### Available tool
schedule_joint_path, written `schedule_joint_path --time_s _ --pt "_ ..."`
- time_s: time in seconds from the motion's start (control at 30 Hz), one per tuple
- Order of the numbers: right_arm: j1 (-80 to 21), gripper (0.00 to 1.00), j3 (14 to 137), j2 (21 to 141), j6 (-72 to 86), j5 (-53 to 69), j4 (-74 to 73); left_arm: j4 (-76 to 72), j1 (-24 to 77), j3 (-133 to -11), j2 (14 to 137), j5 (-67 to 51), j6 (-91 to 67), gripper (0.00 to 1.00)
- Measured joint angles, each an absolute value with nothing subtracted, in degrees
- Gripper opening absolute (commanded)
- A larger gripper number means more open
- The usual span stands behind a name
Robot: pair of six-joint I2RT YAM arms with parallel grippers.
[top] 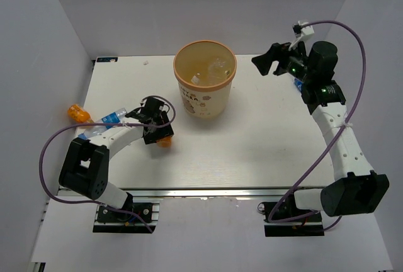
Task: Put the plastic bottles in the bin
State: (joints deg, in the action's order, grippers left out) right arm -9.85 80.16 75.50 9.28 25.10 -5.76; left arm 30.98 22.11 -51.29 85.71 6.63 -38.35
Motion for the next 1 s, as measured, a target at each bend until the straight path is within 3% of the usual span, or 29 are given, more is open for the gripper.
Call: schedule_joint_path --time_s 0.07,0.17,0.3,0.5,0.57,0.83,1.0 --pt "-7.4 0.89 77.12 74.39 11.31 24.45 -5.3 30.33 22.11 -50.28 85.65 6.74 -38.57 0.6" --pt "-5.17 0.89 72.88 73.45 13.58 24.47 -4.64 29.32 22.15 -50.06 85.58 7.11 -38.48 0.51" --pt "-1.96 0.89 67.72 72.6 16.01 26.59 -4.1 28.38 22.2 -50.06 85.62 7.88 -38.87 0.27" --pt "6.92 0.89 66.5 72.88 16.99 27.75 -4.49 33.04 22.24 -52.99 83.68 14.31 -40.56 0.26" --pt "9.21 0.9 66.76 73.43 15.88 27.51 -4.51 36.38 22.24 -56.58 81.52 18.35 -41.3 0.32" --pt "12.16 0.89 74.63 84.84 2.59 30.2 -6.22 38.44 22.24 -84.23 77.36 29.41 -38.92 0.33" --pt "12.69 0.89 83.66 93.36 -4.75 26.52 -8.71 32.4 22.26 -97.51 81.06 22.72 -34.39 0.31"
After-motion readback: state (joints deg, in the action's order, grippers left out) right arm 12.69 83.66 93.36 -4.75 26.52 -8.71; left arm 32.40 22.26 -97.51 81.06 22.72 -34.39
